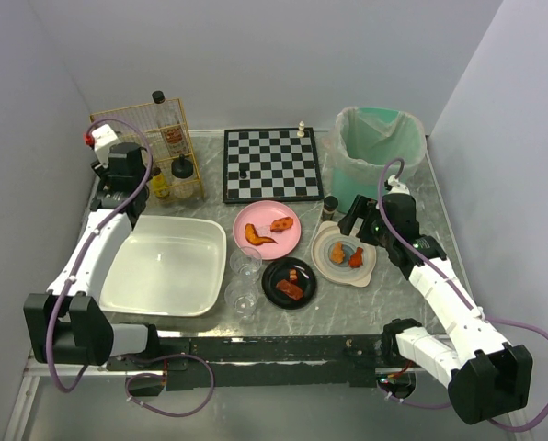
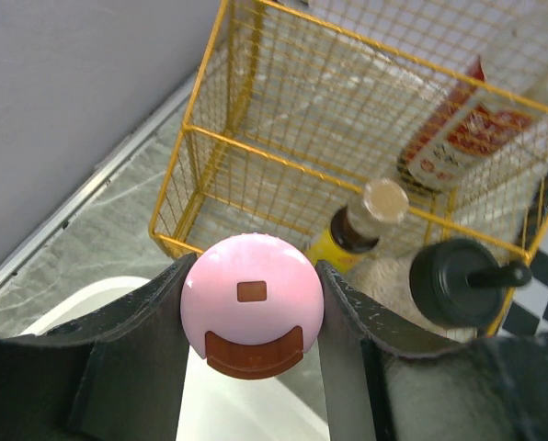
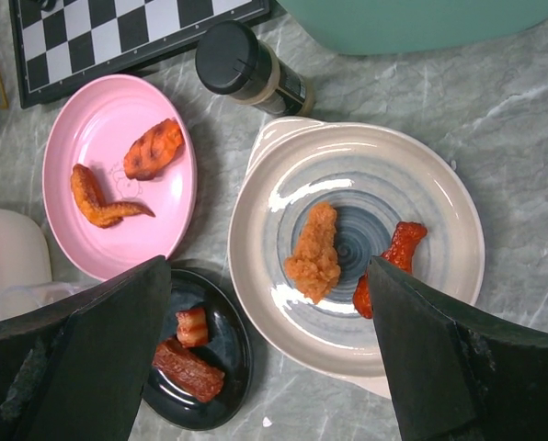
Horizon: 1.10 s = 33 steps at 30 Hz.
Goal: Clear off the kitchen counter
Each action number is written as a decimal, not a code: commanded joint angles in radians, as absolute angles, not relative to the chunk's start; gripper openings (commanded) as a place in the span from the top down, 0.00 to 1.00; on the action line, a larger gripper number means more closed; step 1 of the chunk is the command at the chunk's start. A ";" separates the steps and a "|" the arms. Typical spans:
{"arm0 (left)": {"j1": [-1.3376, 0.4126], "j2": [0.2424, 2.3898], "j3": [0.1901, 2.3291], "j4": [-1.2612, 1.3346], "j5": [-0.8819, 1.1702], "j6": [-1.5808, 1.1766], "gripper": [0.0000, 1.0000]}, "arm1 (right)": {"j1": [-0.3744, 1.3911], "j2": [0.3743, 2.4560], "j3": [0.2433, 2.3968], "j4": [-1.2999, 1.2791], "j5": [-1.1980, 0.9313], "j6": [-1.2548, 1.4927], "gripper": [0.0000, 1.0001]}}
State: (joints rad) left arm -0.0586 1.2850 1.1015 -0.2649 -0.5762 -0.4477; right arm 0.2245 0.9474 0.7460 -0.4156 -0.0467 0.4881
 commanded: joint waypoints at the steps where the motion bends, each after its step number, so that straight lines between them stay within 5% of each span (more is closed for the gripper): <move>1: -0.022 1.282 1.091 -0.101 -0.620 -0.463 0.99 | 0.219 0.942 0.785 -0.423 -0.048 0.466 0.06; 33: 0.072 1.635 1.120 0.100 -0.459 -0.420 0.99 | 0.218 0.971 0.793 -0.416 -0.048 0.477 0.06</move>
